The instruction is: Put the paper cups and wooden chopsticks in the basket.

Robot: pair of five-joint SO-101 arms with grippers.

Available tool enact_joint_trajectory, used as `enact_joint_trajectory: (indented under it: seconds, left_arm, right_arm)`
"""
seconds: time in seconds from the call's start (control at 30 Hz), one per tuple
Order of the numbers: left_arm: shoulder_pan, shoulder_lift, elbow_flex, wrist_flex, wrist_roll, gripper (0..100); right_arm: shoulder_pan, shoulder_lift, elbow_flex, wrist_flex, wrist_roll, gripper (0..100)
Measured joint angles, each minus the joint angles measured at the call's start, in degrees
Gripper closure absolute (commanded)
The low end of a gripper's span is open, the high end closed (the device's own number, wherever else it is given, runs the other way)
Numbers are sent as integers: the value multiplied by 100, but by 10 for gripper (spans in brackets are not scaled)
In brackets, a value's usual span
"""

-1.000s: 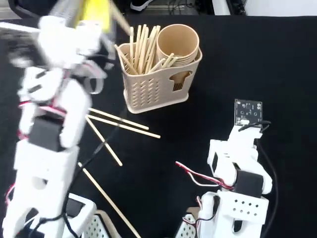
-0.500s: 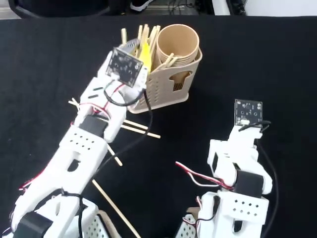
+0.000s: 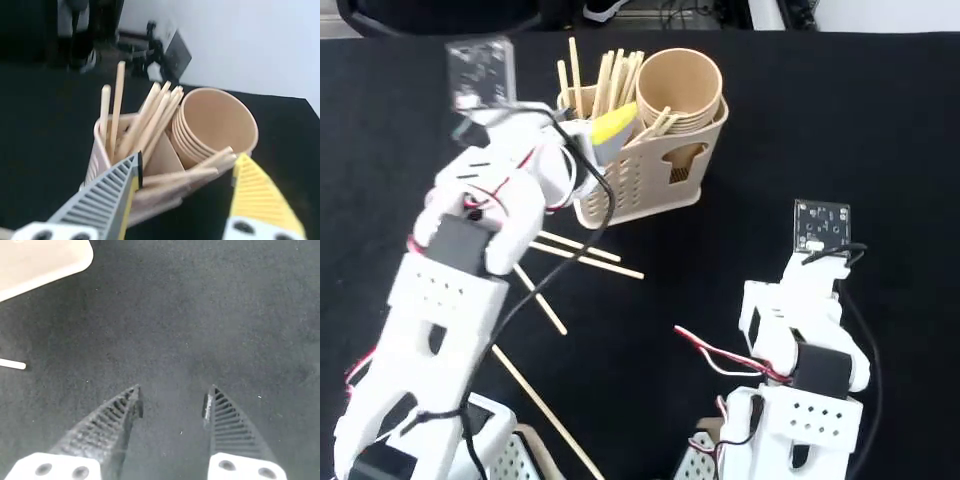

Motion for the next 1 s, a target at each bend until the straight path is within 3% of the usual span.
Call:
enact_joint_trajectory:
  seconds: [0.13, 0.23, 0.37, 0.53, 0.6, 0.8, 1.0]
  left_arm:
    - [-1011, 0, -1108, 2022, 1512, 651]
    - [-1987, 229, -1011, 2822, 2277, 641]
    - [-2769, 879, -26, 2470, 2673, 646]
    - [-2690, 2277, 756, 1020, 3165, 647]
    - [-2593, 2910, 651, 853, 3253, 647]
    - [-2514, 4941, -466, 1547, 3446, 647]
    - [-2514, 6497, -2075, 2760, 3446, 647]
  right_arm:
    - [35, 0, 0, 0, 0, 790]
    - [26, 0, 0, 0, 0, 790]
    - [35, 0, 0, 0, 0, 790]
    - [35, 0, 0, 0, 0, 790]
    - [35, 0, 0, 0, 0, 790]
    - [35, 0, 0, 0, 0, 790]
    - [35, 0, 0, 0, 0, 790]
